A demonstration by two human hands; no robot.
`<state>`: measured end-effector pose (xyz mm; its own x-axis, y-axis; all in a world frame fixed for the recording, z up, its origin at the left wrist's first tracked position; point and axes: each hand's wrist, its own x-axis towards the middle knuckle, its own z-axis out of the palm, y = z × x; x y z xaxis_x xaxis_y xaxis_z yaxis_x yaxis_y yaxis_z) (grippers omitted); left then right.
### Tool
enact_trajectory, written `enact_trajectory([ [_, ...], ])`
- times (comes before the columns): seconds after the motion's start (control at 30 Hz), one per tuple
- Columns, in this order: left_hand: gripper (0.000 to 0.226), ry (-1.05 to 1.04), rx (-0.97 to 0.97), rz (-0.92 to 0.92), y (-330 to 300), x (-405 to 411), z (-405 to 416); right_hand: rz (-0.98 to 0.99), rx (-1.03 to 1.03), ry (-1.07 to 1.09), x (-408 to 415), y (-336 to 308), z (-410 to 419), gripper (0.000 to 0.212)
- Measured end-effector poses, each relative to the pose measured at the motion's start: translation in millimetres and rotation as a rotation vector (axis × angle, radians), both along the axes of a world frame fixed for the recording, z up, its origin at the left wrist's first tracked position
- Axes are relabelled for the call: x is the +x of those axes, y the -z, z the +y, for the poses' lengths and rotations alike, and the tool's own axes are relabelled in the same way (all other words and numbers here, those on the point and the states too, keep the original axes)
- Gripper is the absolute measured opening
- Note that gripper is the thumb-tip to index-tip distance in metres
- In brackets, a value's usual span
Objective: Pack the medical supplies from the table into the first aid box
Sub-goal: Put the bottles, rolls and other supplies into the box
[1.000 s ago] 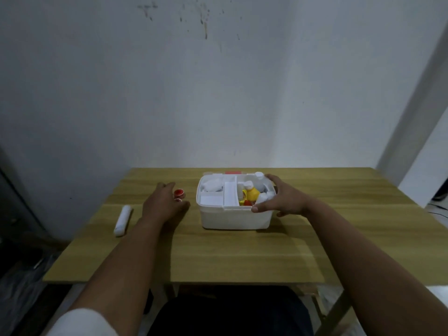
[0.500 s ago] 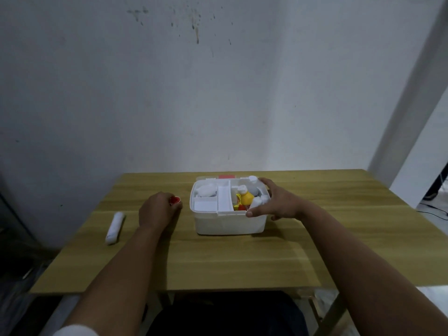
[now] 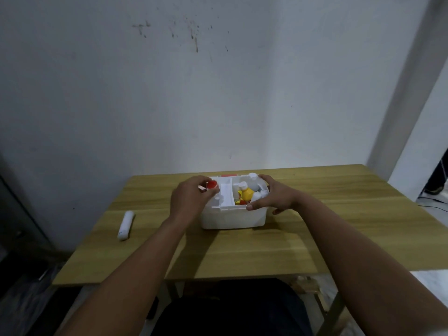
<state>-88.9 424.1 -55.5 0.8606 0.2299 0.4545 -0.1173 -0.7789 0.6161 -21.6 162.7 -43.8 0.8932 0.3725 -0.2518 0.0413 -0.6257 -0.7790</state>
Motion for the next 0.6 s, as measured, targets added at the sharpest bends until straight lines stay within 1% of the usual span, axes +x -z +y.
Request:
enact_trajectory([
  [0.1, 0.039, -0.037, 0.134, 0.026, 7, -4, 0, 0.005, -0.005, 0.0, -1, -1, 1, 0.131],
  [0.2, 0.039, -0.024, 0.196, 0.067, 6, -6, -2, 0.008, -0.01, 0.002, -2, -1, 1, 0.133],
  [0.5, 0.035, 0.005, 0.263, 0.278, -13, 3, -4, 0.019, 0.008, 0.011, -1, 0, 1, 0.127],
  [0.6, 0.048, 0.039, 0.239, 0.335, -18, 5, -1, 0.016, 0.006, 0.013, 0, 0, 2, 0.126],
])
